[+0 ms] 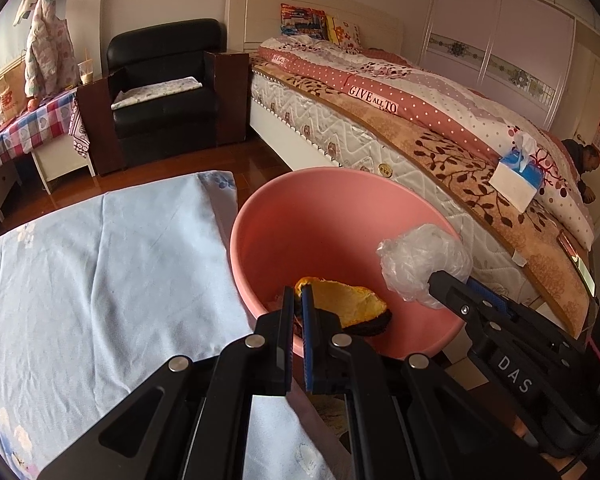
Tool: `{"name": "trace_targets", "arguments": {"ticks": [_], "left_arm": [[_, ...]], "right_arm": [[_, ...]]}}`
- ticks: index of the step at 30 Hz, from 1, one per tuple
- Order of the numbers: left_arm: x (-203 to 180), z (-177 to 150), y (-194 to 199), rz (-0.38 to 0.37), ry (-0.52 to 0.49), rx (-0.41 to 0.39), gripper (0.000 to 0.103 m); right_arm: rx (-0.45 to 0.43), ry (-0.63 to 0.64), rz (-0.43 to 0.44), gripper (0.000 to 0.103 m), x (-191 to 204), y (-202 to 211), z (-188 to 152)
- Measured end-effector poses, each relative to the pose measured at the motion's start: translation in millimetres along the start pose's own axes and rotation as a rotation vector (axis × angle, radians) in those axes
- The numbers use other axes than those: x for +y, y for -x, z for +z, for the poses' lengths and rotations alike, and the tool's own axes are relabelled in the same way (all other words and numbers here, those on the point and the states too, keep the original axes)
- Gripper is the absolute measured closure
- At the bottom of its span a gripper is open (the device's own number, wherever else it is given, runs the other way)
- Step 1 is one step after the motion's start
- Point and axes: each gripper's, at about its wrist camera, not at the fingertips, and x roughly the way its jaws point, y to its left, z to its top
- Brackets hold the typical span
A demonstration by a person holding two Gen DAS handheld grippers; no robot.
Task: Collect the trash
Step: 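Carry the orange peel and white bag over the pink bucket with both tools, then open both tools to drop the peel and white bag into the bucket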
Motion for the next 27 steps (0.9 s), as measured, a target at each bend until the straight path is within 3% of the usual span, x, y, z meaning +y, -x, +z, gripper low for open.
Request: {"name": "trace_targets", "arguments": {"ticks": [20, 23, 27], "left_arm": [[-13, -12, -19, -0.015, -0.028, 0.043, 0.099], [-14, -12, -17, -0.016, -0.027, 0.033, 0.093], [-15, -10, -13, -0.014, -0.02, 0.015, 0.073]], "right_arm": [[0.029, 0.0, -0.018, 0.083, -6, -11, -2], [0.039, -0.008, -0.028, 0.083, -7, -14, -2], [0.043, -0.015, -0.022, 0.078, -7, -14, -2]]}}
